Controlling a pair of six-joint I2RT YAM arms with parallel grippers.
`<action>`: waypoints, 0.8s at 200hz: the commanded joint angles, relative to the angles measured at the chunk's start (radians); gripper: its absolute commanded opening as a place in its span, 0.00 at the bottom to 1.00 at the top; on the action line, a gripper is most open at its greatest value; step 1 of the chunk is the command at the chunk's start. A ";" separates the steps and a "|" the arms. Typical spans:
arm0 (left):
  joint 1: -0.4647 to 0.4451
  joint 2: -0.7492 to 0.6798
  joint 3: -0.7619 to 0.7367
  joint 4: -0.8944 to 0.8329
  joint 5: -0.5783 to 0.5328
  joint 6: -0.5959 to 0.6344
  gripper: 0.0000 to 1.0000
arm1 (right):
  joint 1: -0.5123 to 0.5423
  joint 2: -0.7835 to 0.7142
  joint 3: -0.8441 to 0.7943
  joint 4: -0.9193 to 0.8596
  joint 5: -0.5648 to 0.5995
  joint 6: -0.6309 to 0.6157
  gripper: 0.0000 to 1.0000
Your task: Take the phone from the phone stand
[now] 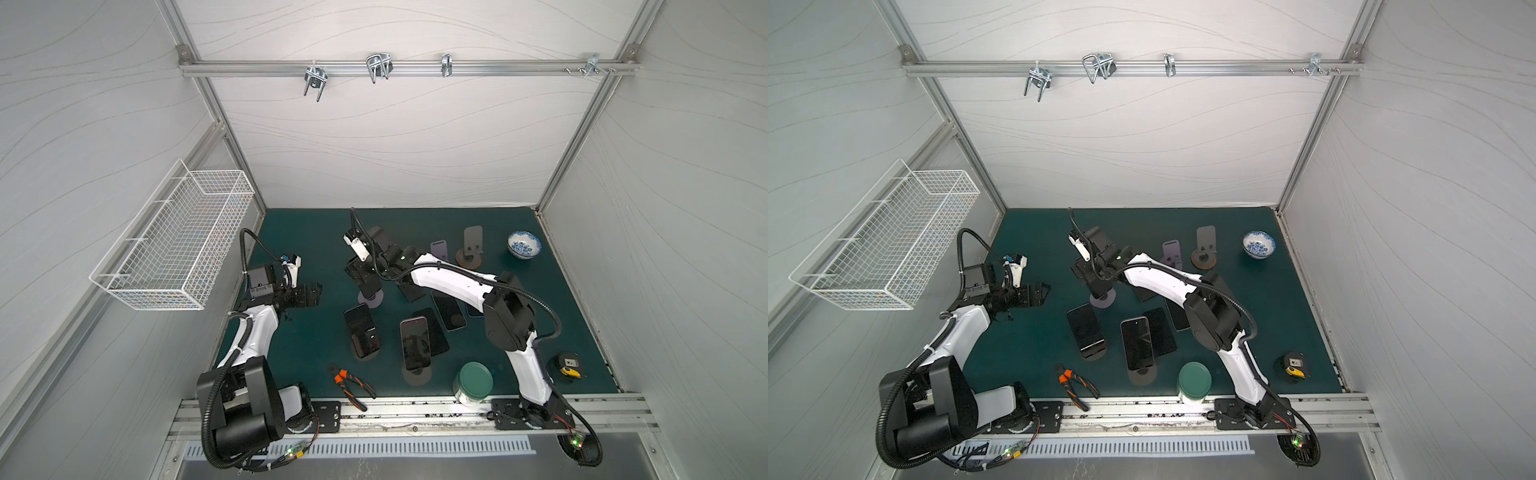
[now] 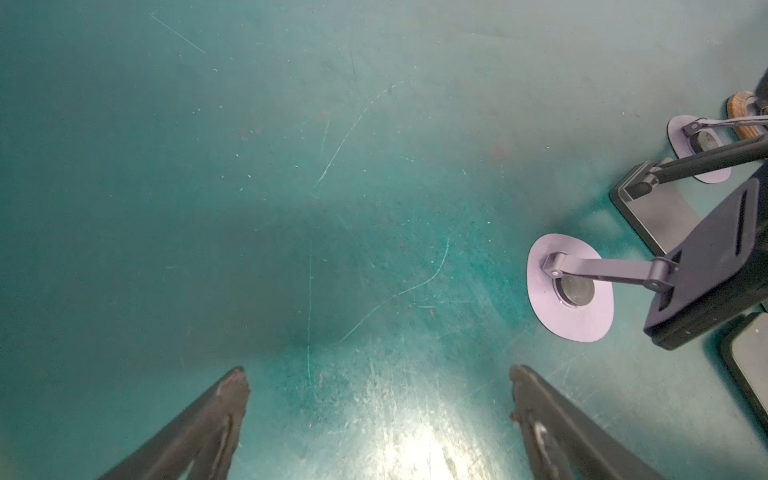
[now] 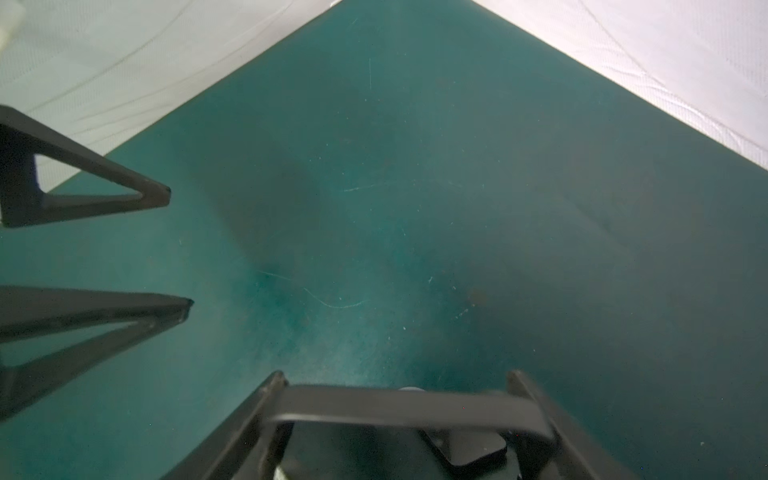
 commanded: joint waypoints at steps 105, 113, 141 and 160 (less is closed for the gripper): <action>0.003 -0.016 0.003 0.032 0.020 0.026 1.00 | 0.001 -0.043 -0.044 0.026 -0.013 -0.018 0.66; 0.004 -0.017 0.003 0.034 0.019 0.023 1.00 | 0.001 -0.048 -0.044 0.030 -0.019 -0.023 0.65; 0.004 -0.021 0.002 0.035 0.018 0.026 1.00 | -0.001 -0.068 -0.033 0.020 -0.023 -0.033 0.62; 0.004 -0.016 0.004 0.029 0.019 0.030 1.00 | -0.001 -0.079 -0.036 0.023 -0.035 -0.038 0.61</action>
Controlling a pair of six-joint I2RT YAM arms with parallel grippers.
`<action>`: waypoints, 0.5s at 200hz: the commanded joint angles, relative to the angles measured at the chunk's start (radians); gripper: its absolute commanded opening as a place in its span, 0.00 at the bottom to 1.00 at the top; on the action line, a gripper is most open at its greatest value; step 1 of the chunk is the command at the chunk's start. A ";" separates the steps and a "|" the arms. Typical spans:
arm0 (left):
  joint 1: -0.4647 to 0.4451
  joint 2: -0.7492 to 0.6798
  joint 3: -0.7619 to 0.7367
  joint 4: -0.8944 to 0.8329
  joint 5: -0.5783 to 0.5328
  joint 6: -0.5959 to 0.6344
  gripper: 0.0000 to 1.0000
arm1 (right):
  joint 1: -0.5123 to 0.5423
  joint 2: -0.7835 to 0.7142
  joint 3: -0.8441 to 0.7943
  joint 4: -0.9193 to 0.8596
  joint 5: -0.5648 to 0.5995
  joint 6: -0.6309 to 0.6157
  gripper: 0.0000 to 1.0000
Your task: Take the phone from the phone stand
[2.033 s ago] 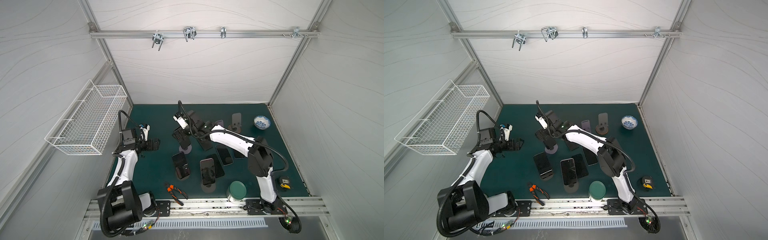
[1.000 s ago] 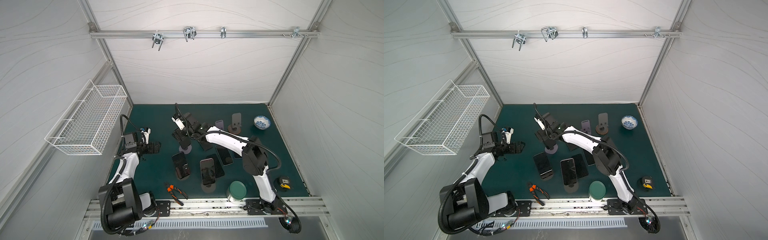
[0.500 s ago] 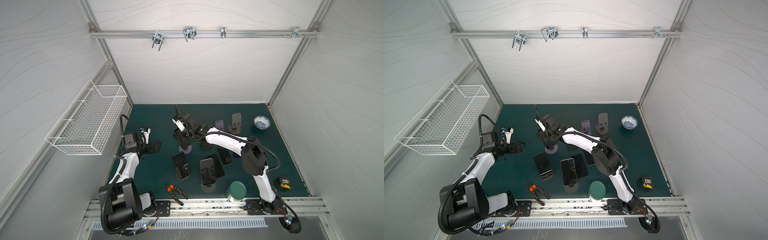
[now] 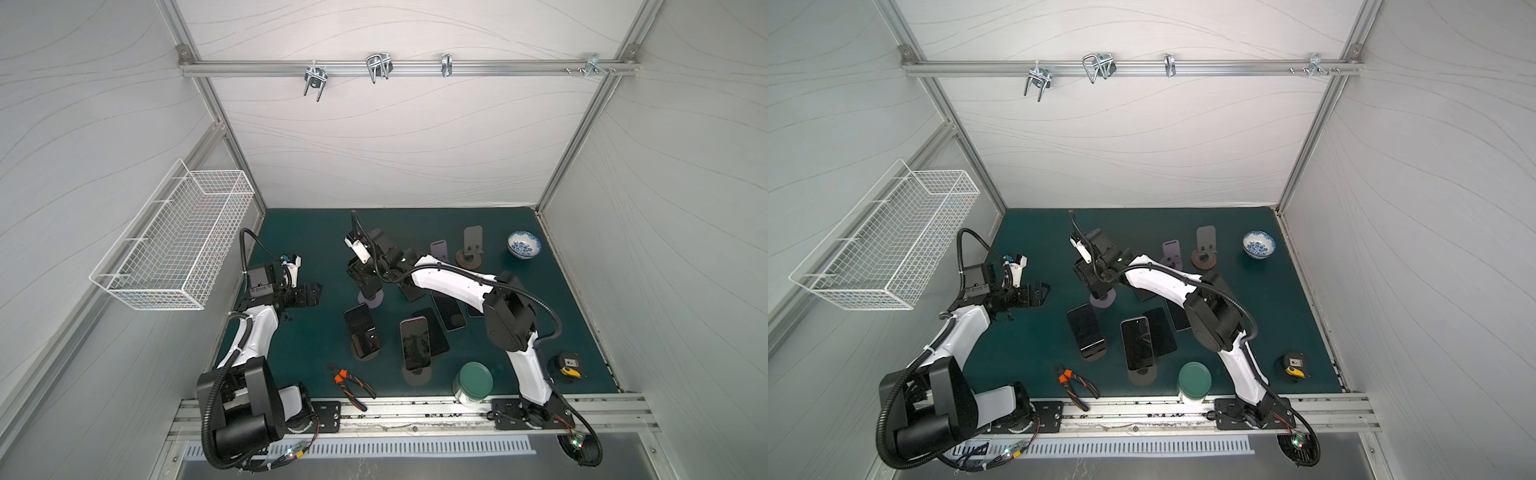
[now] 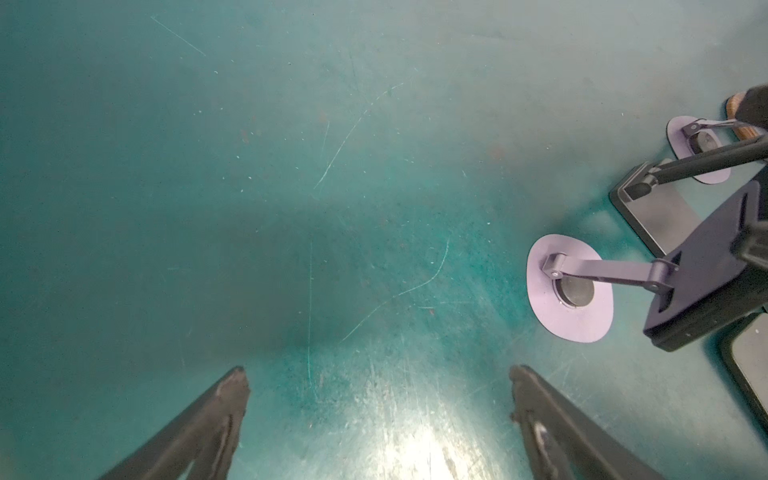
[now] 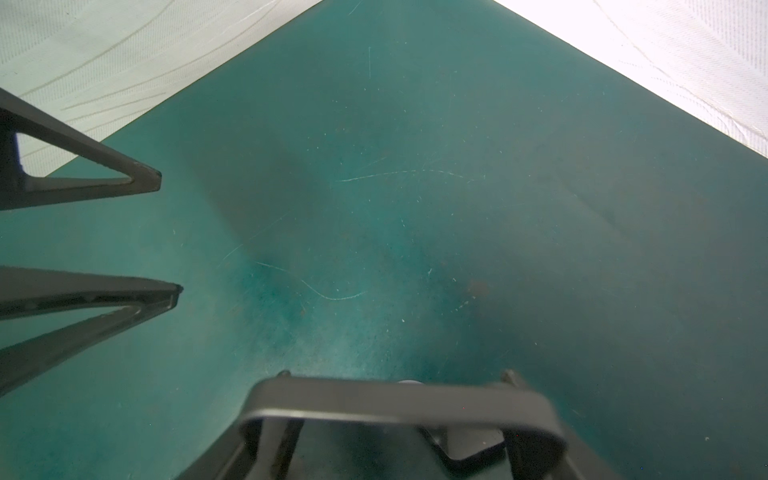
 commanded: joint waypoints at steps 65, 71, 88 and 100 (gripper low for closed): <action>0.005 -0.017 0.000 0.034 0.017 0.026 0.99 | 0.000 -0.125 0.005 -0.022 -0.032 -0.036 0.59; 0.004 -0.017 0.002 0.032 0.016 0.027 0.99 | 0.000 -0.133 0.004 -0.024 -0.027 -0.036 0.58; 0.004 -0.018 0.000 0.030 0.016 0.029 0.99 | 0.000 -0.153 -0.002 -0.018 -0.033 -0.036 0.58; 0.005 -0.024 -0.003 0.032 0.017 0.026 1.00 | 0.000 -0.167 0.006 -0.027 -0.045 -0.035 0.58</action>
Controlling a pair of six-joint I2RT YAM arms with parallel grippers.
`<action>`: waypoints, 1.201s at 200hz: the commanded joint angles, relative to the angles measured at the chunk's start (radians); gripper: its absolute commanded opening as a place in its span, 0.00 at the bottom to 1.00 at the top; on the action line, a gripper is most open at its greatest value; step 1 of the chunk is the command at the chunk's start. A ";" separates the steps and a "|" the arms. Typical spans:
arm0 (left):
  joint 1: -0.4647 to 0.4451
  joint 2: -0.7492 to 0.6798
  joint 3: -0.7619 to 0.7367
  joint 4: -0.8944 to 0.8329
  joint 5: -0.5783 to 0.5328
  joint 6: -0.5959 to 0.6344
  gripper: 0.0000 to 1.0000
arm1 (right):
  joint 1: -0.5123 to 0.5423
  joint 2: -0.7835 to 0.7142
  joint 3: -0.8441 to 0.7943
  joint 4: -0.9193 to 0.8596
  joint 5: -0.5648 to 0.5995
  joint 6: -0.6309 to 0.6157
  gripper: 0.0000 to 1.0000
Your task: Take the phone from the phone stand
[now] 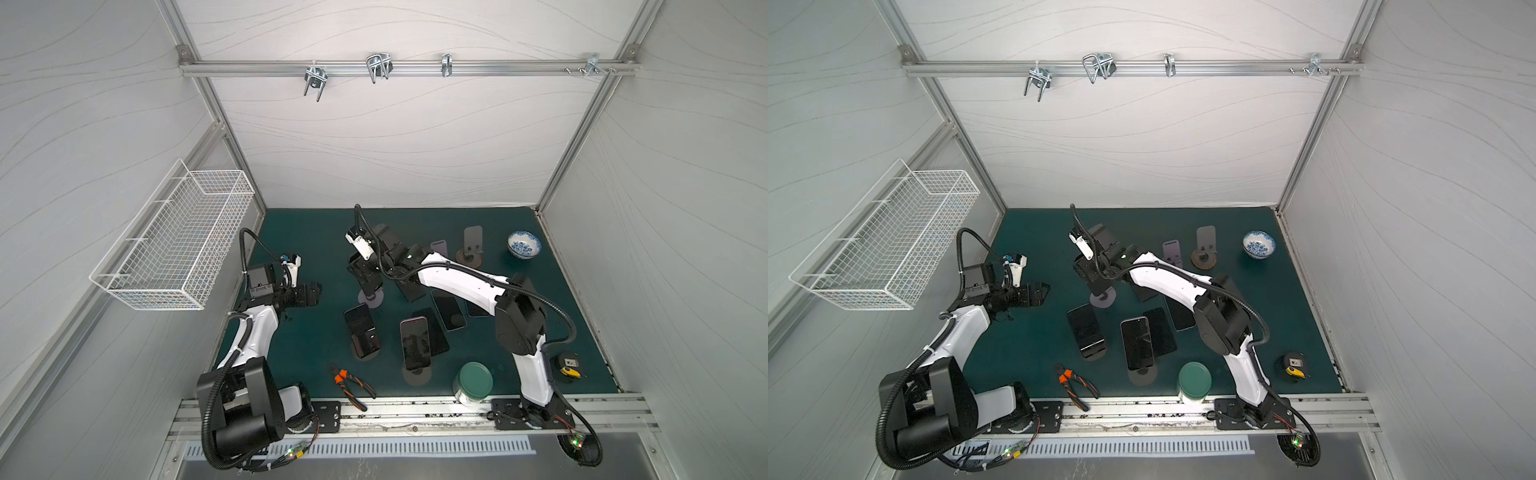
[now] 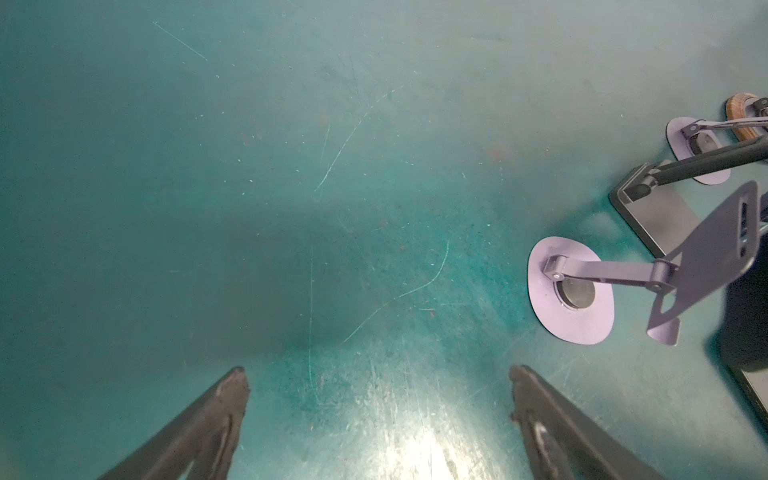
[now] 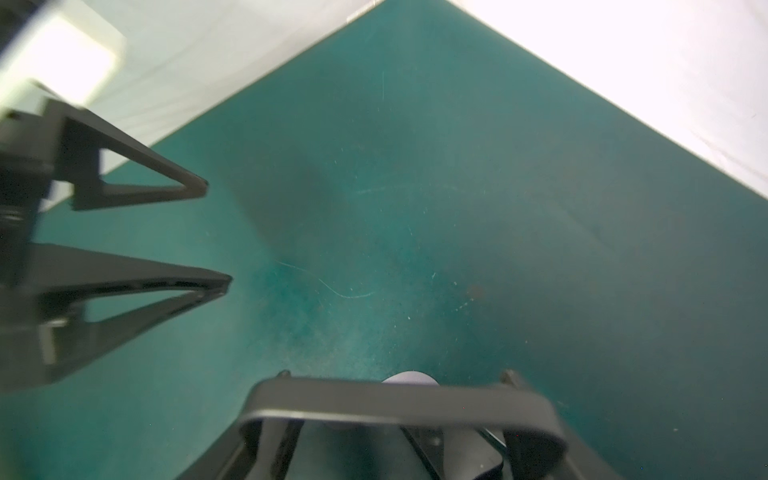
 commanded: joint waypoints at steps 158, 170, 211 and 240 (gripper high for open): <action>0.005 -0.041 -0.010 0.006 0.017 0.028 0.99 | -0.156 -0.424 -0.107 -0.172 0.010 -0.080 0.58; 0.005 -0.036 -0.007 0.001 0.018 0.029 0.99 | -0.187 -0.468 -0.147 -0.169 0.019 -0.080 0.58; 0.005 -0.029 -0.003 0.001 0.016 0.028 0.99 | -0.325 -0.601 -0.280 -0.179 0.033 -0.063 0.58; 0.004 -0.034 -0.005 0.001 0.017 0.027 0.99 | -0.389 -0.688 -0.366 -0.191 0.106 -0.081 0.59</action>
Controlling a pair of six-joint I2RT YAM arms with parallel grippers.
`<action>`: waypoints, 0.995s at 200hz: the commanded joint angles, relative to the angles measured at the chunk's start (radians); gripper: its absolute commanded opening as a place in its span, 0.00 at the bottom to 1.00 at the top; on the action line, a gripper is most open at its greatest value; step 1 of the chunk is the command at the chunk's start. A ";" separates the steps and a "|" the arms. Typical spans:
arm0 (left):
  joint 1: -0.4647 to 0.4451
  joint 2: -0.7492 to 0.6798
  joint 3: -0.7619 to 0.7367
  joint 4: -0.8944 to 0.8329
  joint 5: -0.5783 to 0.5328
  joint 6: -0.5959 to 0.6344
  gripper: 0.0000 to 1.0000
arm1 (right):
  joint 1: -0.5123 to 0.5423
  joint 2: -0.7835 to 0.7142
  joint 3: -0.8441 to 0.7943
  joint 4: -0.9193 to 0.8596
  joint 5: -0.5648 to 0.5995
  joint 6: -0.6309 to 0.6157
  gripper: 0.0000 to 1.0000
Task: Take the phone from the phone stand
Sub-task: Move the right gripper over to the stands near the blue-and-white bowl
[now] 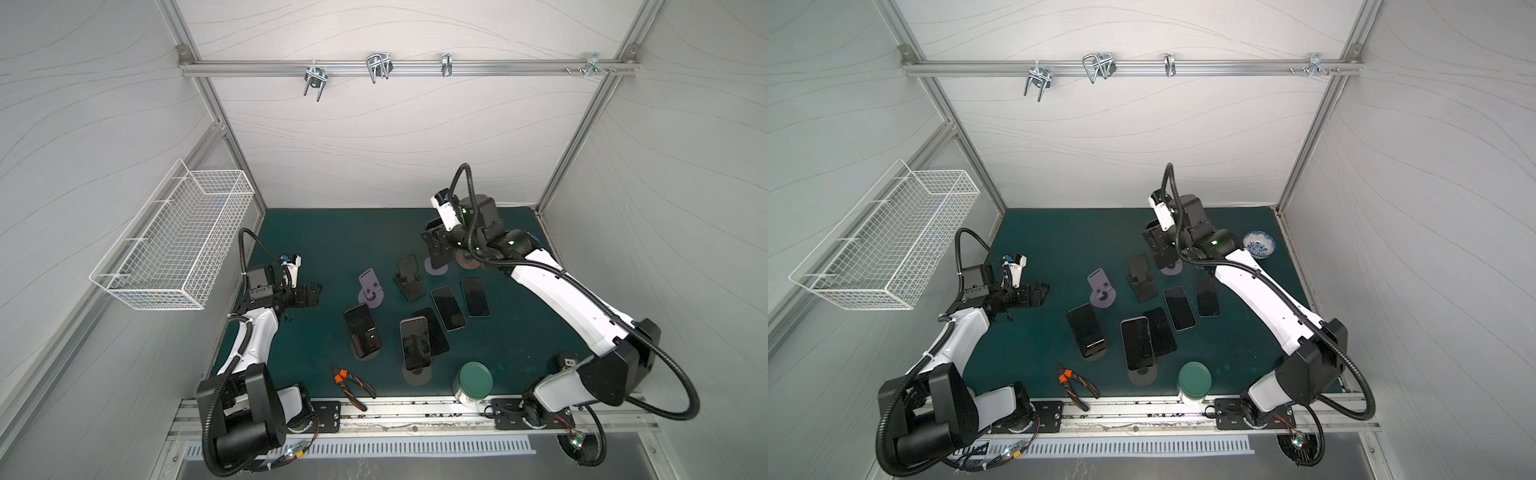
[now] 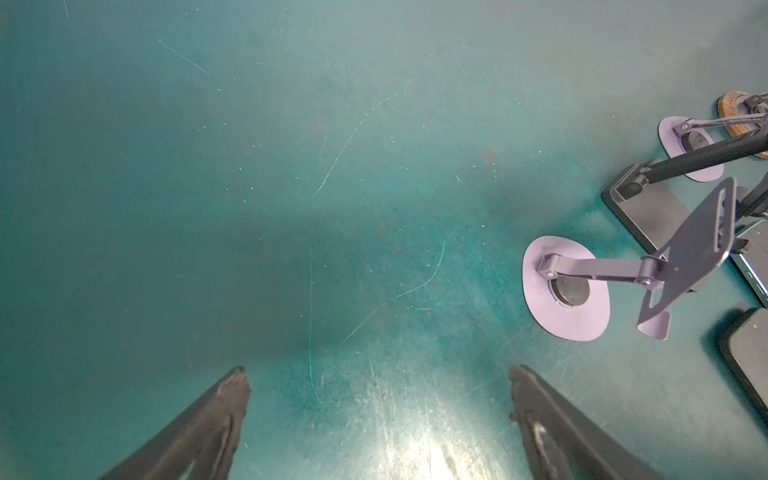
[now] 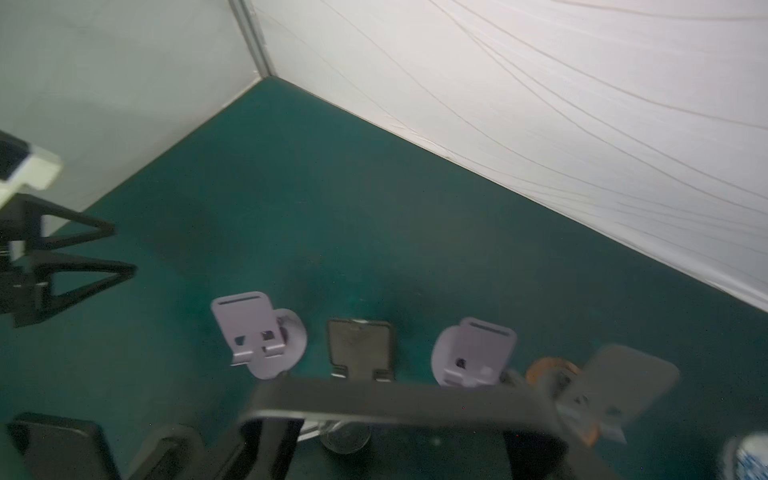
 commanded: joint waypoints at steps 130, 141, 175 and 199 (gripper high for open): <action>0.004 0.013 0.016 -0.013 0.004 0.012 0.99 | -0.364 -0.281 -0.416 0.254 0.034 -0.069 0.61; 0.004 0.015 0.017 -0.017 0.001 0.011 0.99 | -0.396 -0.278 -0.439 0.277 0.010 -0.057 0.61; 0.004 0.017 0.020 -0.030 -0.001 0.017 0.99 | -0.480 -0.260 -0.511 0.307 -0.065 -0.050 0.61; 0.004 0.016 0.021 -0.034 -0.003 0.015 0.99 | -0.509 -0.225 -0.553 0.319 -0.046 -0.067 0.62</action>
